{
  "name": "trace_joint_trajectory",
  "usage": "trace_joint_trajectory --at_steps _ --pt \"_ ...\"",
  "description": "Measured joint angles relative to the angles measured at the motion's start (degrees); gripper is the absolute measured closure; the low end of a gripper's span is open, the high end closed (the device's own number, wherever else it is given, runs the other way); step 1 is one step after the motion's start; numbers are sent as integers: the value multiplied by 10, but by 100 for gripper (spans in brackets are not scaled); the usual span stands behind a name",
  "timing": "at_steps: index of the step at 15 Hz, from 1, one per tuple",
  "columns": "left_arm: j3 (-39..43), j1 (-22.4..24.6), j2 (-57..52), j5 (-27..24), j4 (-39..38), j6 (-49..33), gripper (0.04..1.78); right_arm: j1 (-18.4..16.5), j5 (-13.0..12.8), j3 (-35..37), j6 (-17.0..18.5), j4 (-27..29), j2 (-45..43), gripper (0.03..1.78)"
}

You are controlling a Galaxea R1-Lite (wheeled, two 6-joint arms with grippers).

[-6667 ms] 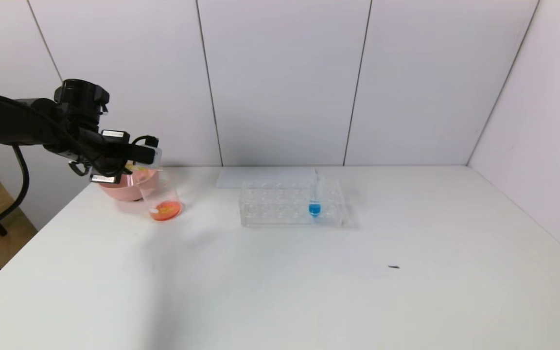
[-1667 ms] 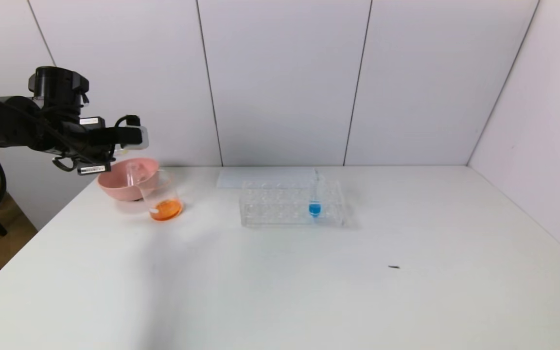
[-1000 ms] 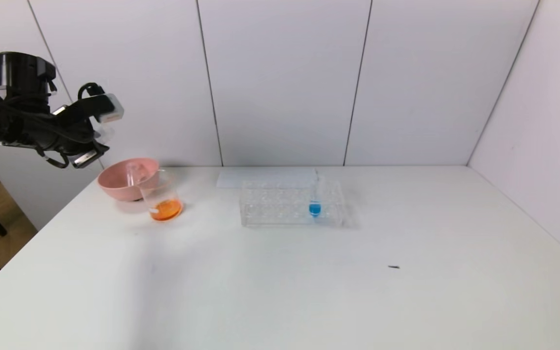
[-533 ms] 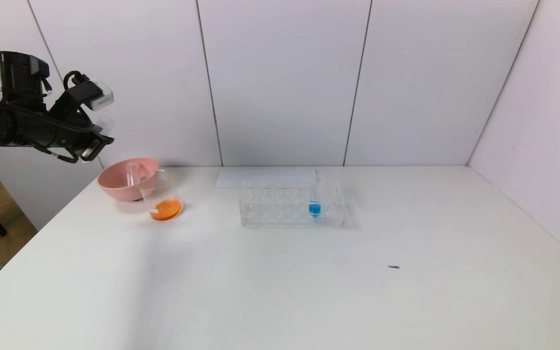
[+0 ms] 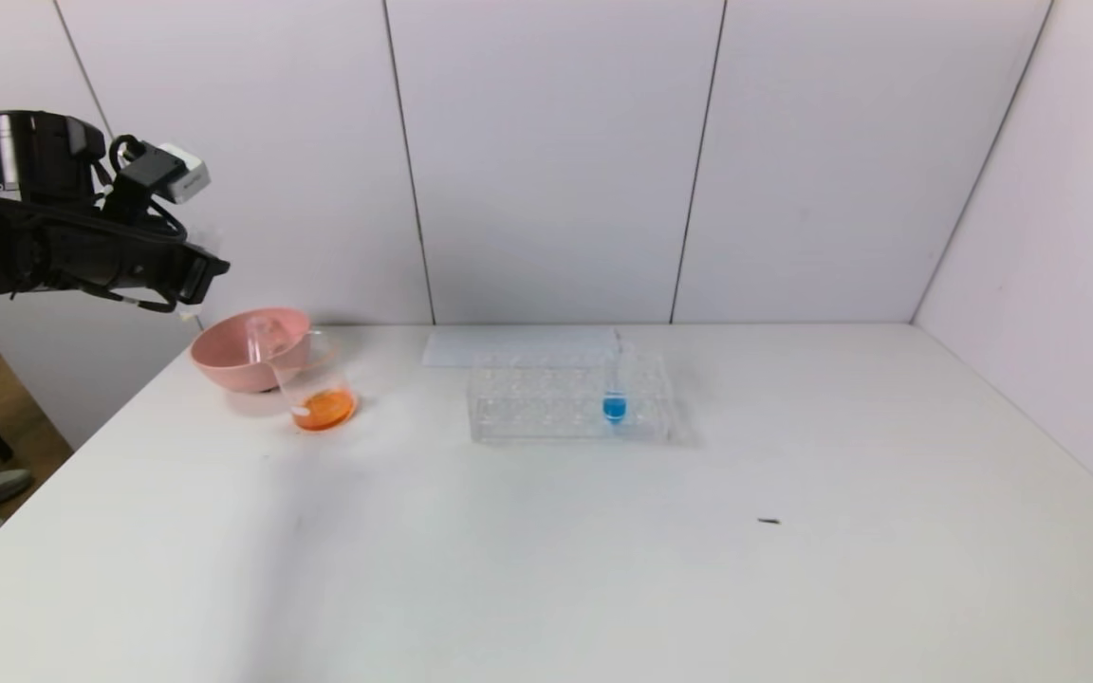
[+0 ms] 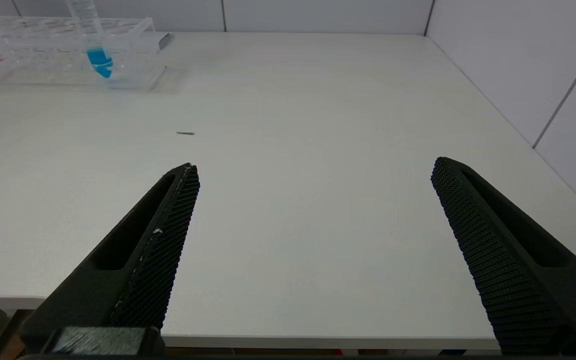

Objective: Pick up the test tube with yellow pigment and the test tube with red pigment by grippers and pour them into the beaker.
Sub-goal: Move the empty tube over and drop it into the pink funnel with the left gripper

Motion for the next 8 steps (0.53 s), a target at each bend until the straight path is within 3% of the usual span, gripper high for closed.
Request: trace_joint_trajectory --at_steps 8 --pt "-10 -6 15 0 -11 -140 136 0 0 0 0 0 0 11"
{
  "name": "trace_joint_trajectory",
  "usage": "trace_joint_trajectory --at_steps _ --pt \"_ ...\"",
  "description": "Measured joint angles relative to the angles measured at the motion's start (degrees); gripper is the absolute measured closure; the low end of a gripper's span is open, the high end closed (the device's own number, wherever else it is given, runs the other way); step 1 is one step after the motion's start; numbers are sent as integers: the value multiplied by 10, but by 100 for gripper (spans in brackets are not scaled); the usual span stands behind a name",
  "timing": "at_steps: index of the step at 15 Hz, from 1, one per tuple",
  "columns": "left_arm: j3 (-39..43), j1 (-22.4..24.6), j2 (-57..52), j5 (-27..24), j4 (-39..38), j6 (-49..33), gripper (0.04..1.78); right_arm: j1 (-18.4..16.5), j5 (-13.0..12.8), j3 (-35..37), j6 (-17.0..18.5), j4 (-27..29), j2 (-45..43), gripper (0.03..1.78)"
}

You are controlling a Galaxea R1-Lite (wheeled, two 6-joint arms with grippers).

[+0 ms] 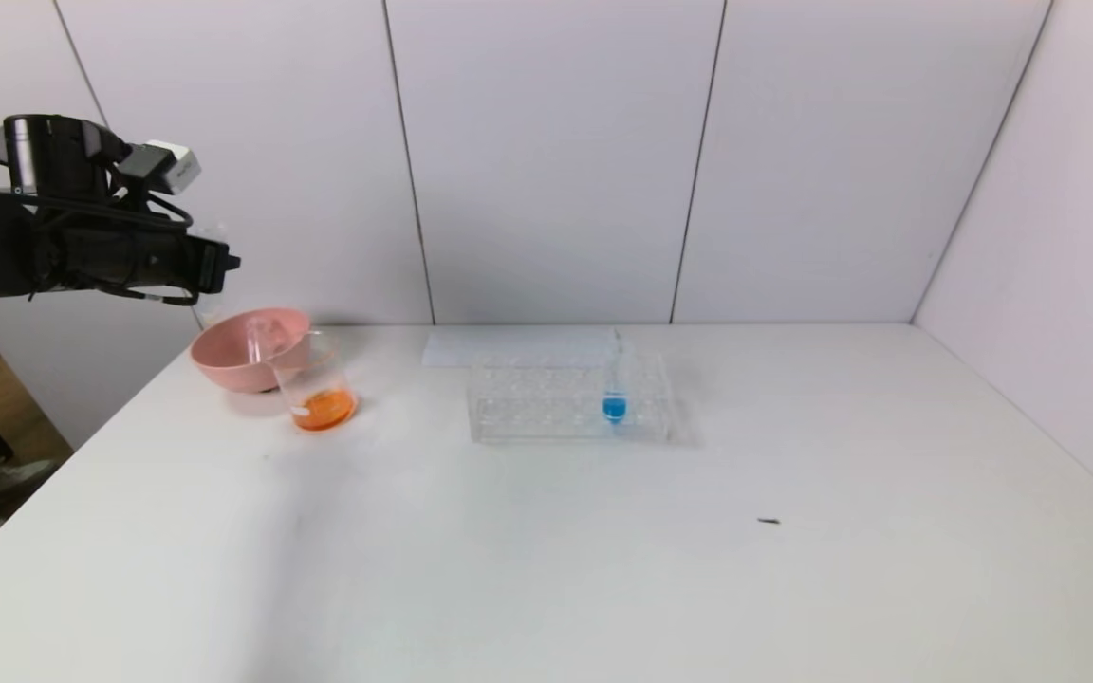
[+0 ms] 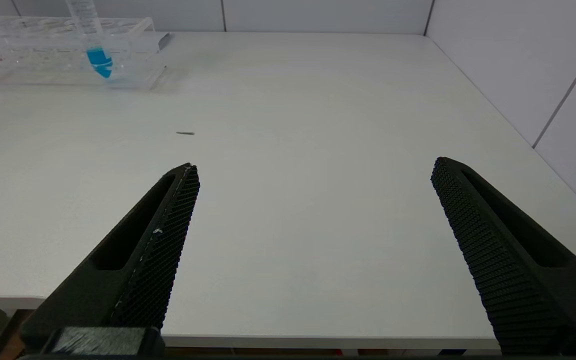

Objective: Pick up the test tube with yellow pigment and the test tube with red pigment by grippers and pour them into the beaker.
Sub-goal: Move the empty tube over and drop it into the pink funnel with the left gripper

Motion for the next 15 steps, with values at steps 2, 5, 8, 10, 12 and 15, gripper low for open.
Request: trace_joint_trajectory --at_steps 2,5,8,10,12,15 --pt "-6 0 4 0 0 -28 136 0 0 0 0 0 0 11" --pt "-10 0 9 -1 1 -36 136 0 0 0 0 0 0 11" --pt "-14 -1 19 0 2 -57 136 0 0 0 0 0 0 11" --pt "-18 -1 28 0 2 -73 136 0 0 0 0 0 0 11" --pt "-33 -1 42 0 2 -76 136 0 0 0 0 0 0 11" --pt "-60 0 68 -1 1 -80 136 0 0 0 0 0 0 11"
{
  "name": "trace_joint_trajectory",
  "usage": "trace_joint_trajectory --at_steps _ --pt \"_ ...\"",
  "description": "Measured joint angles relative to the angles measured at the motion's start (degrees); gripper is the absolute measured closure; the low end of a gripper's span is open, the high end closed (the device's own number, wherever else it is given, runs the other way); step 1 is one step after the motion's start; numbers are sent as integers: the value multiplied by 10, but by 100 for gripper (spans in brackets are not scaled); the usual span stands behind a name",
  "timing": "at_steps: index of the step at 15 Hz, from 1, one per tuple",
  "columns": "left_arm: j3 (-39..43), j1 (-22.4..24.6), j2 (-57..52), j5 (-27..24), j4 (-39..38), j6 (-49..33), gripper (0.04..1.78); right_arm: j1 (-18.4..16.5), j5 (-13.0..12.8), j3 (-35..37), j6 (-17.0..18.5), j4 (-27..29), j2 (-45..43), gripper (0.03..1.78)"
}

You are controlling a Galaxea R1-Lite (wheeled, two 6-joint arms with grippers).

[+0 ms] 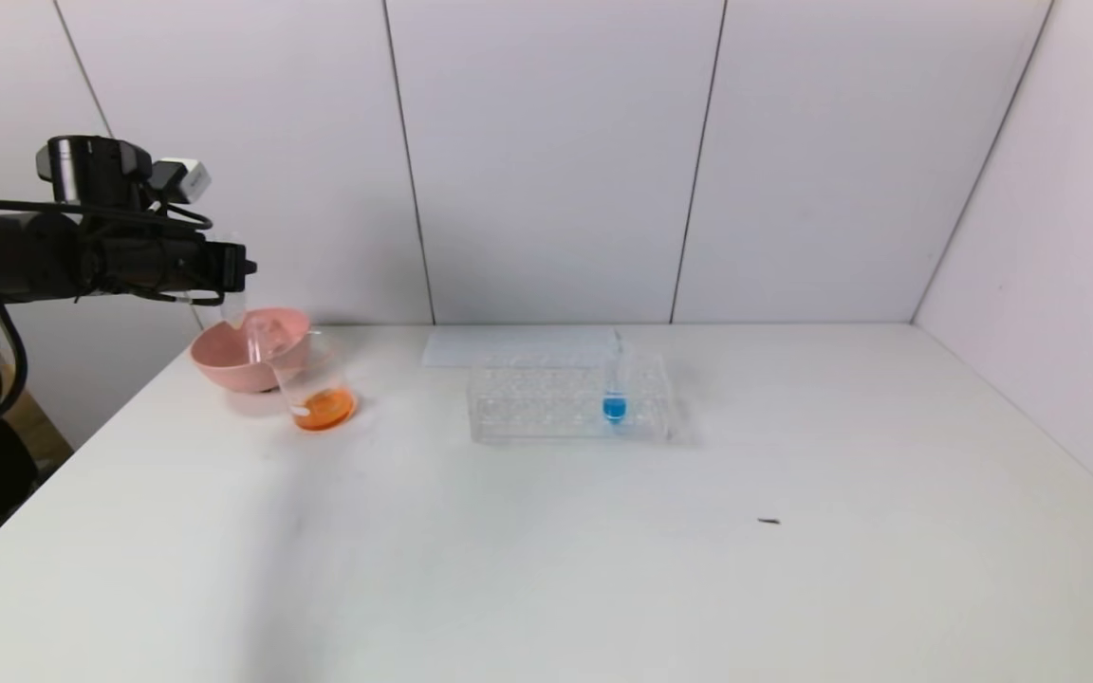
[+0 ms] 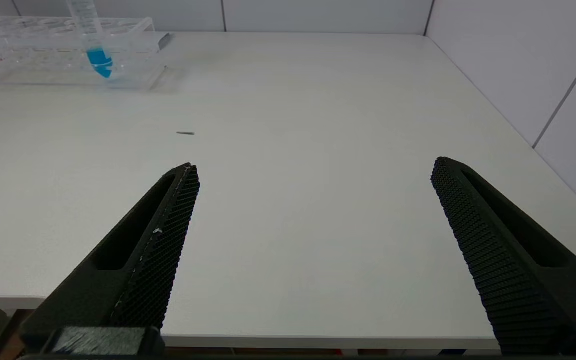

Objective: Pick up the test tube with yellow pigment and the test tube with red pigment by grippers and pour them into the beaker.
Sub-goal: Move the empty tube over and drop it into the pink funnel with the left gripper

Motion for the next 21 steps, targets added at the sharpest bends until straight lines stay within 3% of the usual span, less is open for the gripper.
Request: trace_joint_trajectory --at_steps 13,21 --pt "-165 -2 140 0 24 -30 136 0 0 0 0 0 0 11" --pt "-181 4 172 -1 24 -43 136 0 0 0 0 0 0 11"
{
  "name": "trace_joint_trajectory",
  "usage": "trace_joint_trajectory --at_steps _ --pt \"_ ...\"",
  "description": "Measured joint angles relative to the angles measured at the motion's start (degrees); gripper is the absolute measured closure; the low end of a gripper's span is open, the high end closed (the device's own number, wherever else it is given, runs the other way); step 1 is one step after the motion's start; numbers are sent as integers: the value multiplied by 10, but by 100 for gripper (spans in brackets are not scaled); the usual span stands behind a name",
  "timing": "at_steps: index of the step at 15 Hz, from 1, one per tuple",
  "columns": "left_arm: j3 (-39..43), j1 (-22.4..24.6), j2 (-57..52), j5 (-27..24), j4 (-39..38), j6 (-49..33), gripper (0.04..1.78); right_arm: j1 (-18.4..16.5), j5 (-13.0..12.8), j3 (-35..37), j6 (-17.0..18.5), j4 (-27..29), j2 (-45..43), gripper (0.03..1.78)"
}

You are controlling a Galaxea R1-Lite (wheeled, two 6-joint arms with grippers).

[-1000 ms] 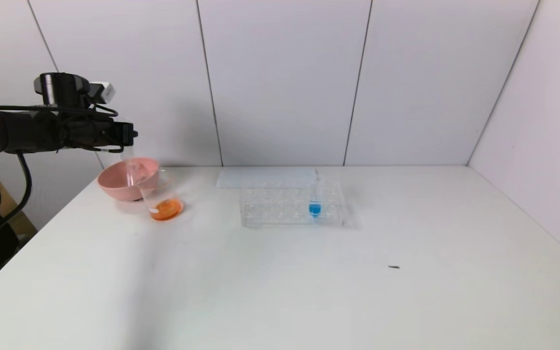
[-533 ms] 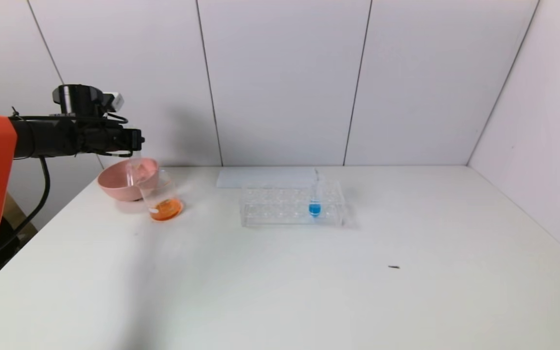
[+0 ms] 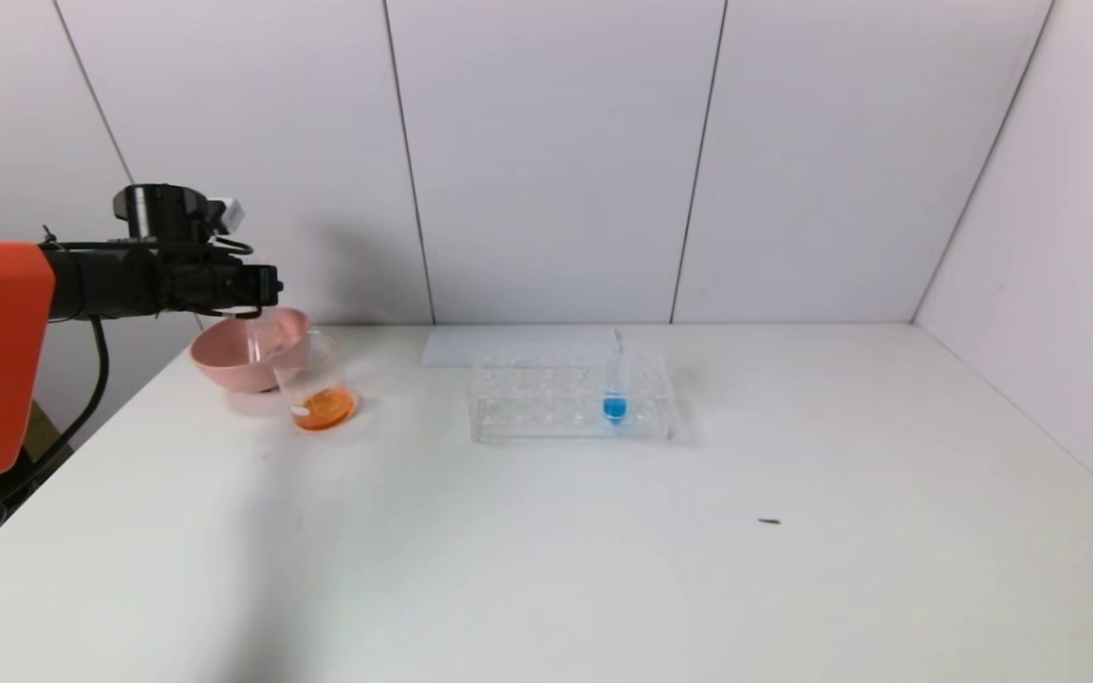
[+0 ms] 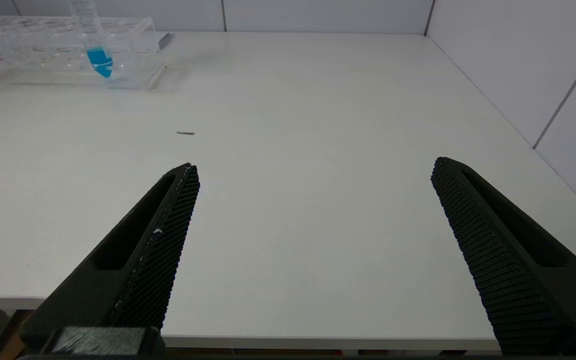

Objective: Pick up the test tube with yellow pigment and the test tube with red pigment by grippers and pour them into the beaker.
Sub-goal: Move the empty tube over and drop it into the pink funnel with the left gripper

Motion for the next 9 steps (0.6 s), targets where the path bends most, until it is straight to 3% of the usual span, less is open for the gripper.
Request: trace_joint_trajectory --at_steps 9 --pt "8 8 -4 0 0 -7 136 0 0 0 0 0 0 11"
